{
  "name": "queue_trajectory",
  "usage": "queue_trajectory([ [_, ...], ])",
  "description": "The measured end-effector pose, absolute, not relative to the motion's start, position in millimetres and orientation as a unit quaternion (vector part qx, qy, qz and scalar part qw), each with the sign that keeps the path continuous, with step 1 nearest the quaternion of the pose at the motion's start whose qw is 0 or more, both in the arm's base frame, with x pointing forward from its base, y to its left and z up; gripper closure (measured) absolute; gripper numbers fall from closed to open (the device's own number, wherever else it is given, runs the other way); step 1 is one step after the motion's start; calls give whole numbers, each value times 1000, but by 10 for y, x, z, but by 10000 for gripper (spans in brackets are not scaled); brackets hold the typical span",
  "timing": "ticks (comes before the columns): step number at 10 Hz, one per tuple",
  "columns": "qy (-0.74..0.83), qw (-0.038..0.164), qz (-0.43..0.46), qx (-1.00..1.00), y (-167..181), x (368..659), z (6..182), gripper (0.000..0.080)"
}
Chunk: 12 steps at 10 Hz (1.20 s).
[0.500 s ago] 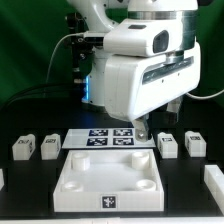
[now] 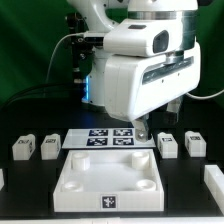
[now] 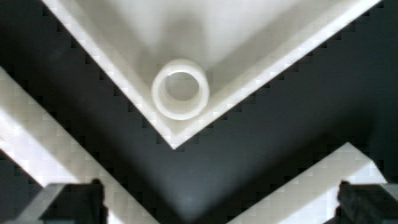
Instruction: Assemble one leg
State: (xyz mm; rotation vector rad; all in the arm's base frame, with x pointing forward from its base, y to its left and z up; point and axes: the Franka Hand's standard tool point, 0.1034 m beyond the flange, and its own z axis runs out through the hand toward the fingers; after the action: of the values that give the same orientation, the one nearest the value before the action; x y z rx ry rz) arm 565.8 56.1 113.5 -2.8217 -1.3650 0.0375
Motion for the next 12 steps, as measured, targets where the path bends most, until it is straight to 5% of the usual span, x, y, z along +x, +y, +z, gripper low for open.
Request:
queue_trajectory([
  [3, -502, 4, 13, -864, 542, 5643, 1123, 150],
  [7, -685, 8, 7, -729, 247, 5096, 815, 150],
  [12, -693, 13, 1, -721, -102, 4510, 377, 150],
])
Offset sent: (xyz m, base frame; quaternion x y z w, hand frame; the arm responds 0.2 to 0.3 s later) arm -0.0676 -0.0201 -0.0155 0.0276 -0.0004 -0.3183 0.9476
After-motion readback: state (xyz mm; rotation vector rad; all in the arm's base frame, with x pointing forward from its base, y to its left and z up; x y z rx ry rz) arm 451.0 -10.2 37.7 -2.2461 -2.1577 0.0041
